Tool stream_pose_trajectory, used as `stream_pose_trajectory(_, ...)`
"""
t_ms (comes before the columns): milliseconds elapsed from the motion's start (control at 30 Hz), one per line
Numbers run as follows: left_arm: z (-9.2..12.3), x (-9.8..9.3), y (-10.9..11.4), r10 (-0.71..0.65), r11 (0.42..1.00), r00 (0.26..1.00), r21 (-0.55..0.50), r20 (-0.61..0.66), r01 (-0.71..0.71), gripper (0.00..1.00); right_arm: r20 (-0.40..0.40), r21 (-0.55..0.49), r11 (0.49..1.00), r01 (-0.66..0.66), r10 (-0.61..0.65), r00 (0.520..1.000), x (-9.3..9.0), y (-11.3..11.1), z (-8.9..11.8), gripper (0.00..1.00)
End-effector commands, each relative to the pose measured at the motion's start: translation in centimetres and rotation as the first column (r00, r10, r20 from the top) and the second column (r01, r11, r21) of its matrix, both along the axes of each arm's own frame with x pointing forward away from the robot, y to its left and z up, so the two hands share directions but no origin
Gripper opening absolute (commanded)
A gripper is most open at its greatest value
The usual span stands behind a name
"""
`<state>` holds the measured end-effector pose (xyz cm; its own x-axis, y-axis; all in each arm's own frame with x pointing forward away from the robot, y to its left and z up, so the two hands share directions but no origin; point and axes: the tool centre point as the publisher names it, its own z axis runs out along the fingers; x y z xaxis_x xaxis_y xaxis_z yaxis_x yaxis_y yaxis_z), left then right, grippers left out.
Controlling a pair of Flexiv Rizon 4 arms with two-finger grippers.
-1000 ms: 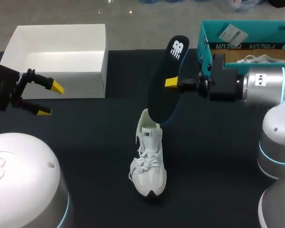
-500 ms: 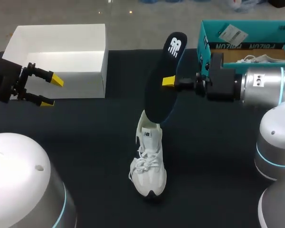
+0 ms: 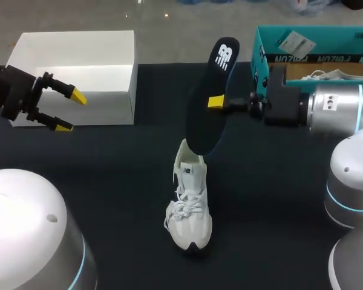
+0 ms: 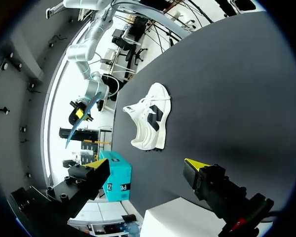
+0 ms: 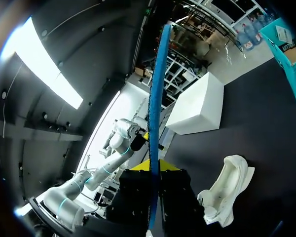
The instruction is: Take the shoe out of the shoebox, open the shoe tongue, remove and reinsert the insole, then place the shoe into the shoebox
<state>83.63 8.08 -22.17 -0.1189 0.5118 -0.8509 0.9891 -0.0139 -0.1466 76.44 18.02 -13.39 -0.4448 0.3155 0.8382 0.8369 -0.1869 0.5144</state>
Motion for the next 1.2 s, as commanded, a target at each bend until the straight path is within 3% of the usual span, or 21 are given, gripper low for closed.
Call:
stream_pose_trajectory(33,0.1,-0.5,-0.1,0.015,1.000,1.000,0.006,0.008,-0.015,1.00,0.026,-0.021,0.998,0.053,-0.052,0.998,0.7,1.3,-0.7,0.00)
stream_pose_trajectory(633,0.1,-0.5,-0.1,0.015,1.000,1.000,0.006,0.008,-0.015,1.00,0.010,-0.028,0.998,0.063,-0.063,0.998,0.8,1.3,-0.8,0.00)
stream_pose_trajectory(700,0.1,-0.5,-0.1,0.015,1.000,1.000,0.006,0.008,-0.015,1.00,0.034,0.009,0.999,0.036,-0.036,0.999,1.4,2.4,-1.2,0.00)
stream_pose_trajectory(833,0.1,-0.5,-0.1,0.015,1.000,1.000,0.006,0.008,-0.015,1.00,0.176,-0.052,0.998,-0.032,0.040,0.984,3.3,3.6,-1.6,0.00)
stream_pose_trajectory(900,0.1,-0.5,-0.1,0.015,1.000,1.000,0.006,0.008,-0.015,1.00,0.210,-0.082,0.994,-0.071,0.087,0.974,4.1,3.8,-1.6,0.00)
stream_pose_trajectory(1000,0.1,-0.5,-0.1,0.015,1.000,1.000,0.006,0.008,-0.015,1.00,0.247,-0.115,0.986,-0.117,0.143,0.958,4.9,3.7,-1.9,0.00)
stream_pose_trajectory(1100,0.1,-0.5,-0.1,0.015,1.000,1.000,0.006,0.008,-0.015,1.00,0.276,-0.184,0.980,-0.072,0.122,0.953,5.4,3.5,-2.3,0.00)
stream_pose_trajectory(1200,0.1,-0.5,-0.1,0.015,1.000,1.000,0.006,0.008,-0.015,1.00,0.276,-0.184,0.980,-0.072,0.122,0.953,5.4,3.5,-2.3,0.00)
